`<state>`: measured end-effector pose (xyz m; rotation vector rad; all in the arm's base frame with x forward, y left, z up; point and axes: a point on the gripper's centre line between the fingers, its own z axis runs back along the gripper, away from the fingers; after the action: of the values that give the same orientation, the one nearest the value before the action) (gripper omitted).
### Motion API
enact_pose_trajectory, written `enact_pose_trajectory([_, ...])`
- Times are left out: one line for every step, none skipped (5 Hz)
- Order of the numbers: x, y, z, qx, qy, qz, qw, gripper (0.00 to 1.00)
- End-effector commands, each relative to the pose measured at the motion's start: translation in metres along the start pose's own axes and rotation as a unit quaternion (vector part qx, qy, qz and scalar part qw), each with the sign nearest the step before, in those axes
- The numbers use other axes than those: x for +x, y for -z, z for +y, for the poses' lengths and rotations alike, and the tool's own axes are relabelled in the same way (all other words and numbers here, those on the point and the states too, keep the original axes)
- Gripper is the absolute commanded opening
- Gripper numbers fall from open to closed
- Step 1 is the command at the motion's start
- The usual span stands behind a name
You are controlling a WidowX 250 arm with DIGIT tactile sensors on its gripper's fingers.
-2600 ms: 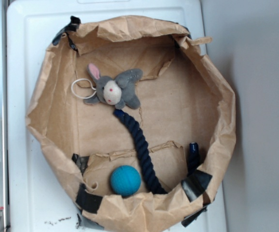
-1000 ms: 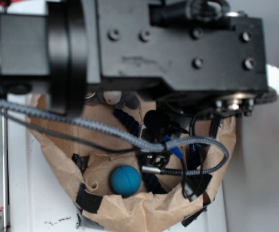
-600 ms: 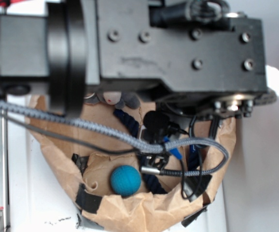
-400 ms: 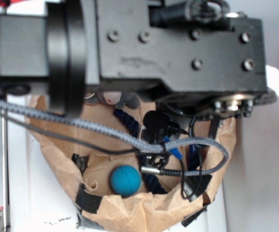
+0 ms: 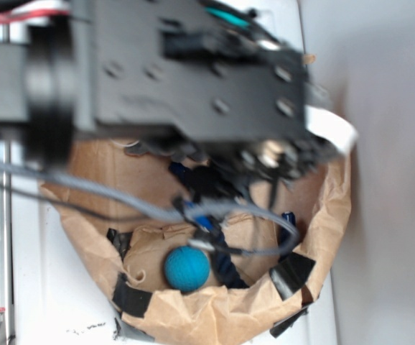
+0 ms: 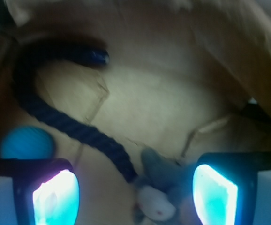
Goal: Grab the gray animal.
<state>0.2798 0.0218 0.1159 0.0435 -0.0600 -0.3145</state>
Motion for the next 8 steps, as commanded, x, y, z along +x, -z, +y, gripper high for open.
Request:
enact_pose_trajectory([-0.014, 0.008, 0.025, 0.018, 0.010, -0.023, 1.000, 1.00])
enact_pose_trajectory([-0.018, 0.026, 0.032, 0.025, 0.005, -0.024, 0.999, 1.00])
enact_pose_trajectory([-0.035, 0.038, 0.030, 0.038, 0.022, -0.039, 0.998, 1.00])
enact_pose_trajectory([-0.054, 0.058, 0.019, 0.071, 0.041, -0.062, 0.995, 1.00])
enact_pose_trajectory([-0.047, 0.065, 0.024, 0.056, 0.043, -0.047, 0.996, 1.00])
enact_pose_trajectory([-0.035, 0.065, 0.033, 0.023, 0.043, -0.026, 0.998, 1.00])
enact_pose_trajectory([-0.022, 0.065, 0.031, 0.023, 0.020, -0.028, 0.999, 1.00])
enact_pose_trajectory([-0.019, 0.067, 0.030, 0.018, 0.023, -0.027, 0.999, 0.47])
